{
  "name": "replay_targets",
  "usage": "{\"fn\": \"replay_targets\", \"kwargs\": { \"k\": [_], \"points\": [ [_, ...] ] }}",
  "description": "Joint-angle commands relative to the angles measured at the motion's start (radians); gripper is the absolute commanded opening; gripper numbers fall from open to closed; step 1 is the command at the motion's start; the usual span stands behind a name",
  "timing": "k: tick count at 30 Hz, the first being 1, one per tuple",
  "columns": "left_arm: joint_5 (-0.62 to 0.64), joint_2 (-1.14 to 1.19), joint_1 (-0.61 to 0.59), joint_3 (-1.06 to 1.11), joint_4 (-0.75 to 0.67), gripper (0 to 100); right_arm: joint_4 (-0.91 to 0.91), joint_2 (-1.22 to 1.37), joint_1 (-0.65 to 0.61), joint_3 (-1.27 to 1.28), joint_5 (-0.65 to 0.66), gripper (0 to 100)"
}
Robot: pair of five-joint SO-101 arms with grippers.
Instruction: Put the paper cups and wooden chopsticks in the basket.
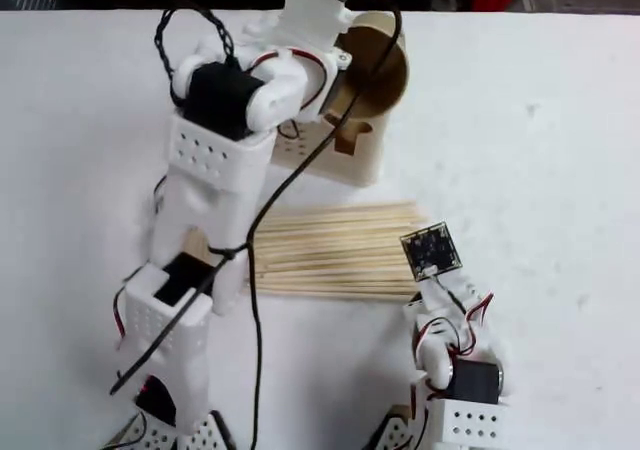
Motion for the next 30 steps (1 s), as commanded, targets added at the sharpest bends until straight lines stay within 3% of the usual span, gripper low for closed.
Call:
{"fn": "replay_targets", "kwargs": {
  "k": [1,11,30],
  "points": [
    [0.009,0.007,0.010,-0.023,-0.051,2,-0.015,-0.002,-0.008,0.009,0.012,2.1],
    [0.009,0.070,0.010,-0.031,-0.161,2,-0.015,-0.002,-0.008,0.009,0.012,2.1],
    [0.130,-0.027,-0.082,-0.029,0.012,2,-0.015,-0.002,-0.010,0.009,0.012,2.1]
  ]
}}
